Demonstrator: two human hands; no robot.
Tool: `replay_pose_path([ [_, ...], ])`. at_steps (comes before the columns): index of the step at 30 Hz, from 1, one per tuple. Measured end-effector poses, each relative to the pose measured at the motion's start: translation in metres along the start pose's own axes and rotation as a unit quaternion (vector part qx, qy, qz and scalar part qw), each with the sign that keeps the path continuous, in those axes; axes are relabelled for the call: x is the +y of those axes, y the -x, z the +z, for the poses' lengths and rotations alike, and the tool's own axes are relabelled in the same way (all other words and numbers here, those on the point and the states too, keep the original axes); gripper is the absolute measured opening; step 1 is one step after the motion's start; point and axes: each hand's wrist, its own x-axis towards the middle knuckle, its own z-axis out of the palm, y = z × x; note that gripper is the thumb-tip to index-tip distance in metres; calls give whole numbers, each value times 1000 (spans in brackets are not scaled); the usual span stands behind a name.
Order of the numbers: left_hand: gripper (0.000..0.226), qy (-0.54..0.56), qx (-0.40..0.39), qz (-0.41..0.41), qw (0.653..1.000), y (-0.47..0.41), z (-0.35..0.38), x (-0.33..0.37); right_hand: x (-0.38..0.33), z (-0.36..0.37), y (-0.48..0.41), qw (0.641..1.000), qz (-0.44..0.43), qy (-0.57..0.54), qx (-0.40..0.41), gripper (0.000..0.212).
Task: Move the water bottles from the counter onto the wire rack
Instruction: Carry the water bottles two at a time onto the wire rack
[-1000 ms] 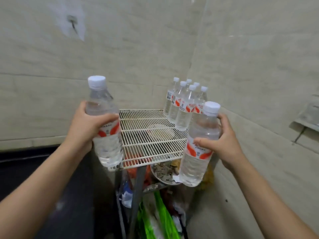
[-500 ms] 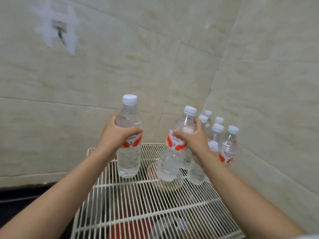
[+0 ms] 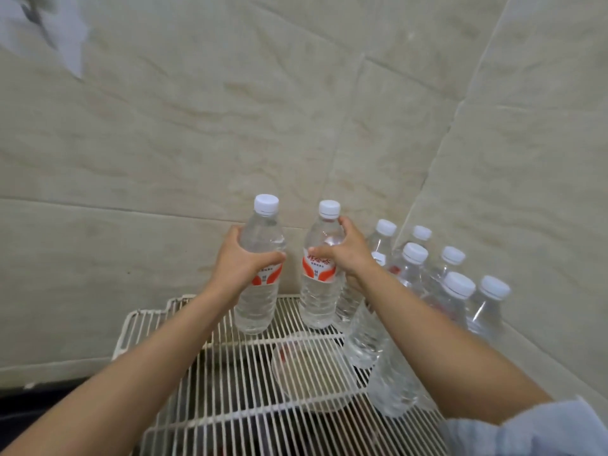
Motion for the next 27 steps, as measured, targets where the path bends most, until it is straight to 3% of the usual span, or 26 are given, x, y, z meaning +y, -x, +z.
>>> replay_pose_path([
  [7, 62, -34, -18, 4, 999, -15, 12, -14, 17, -5, -15, 997, 21, -75, 1, 54],
  [13, 61, -40, -4, 0, 999, -19, 28, -13, 16, -8, -17, 992, 49, -108, -39, 70],
  [17, 65, -67, -15, 3, 998, -17, 41, -16, 16, -6, -13, 992, 57, -108, -23, 71],
  [22, 66, -96, -5, -9, 995, -20, 41, -17, 10, -6, -2, 997, 49, -64, 21, 58],
  [27, 73, -143, -34, -27, 989, -15, 32, -15, 6, 4, 15, 991, 29, 81, 101, 50],
])
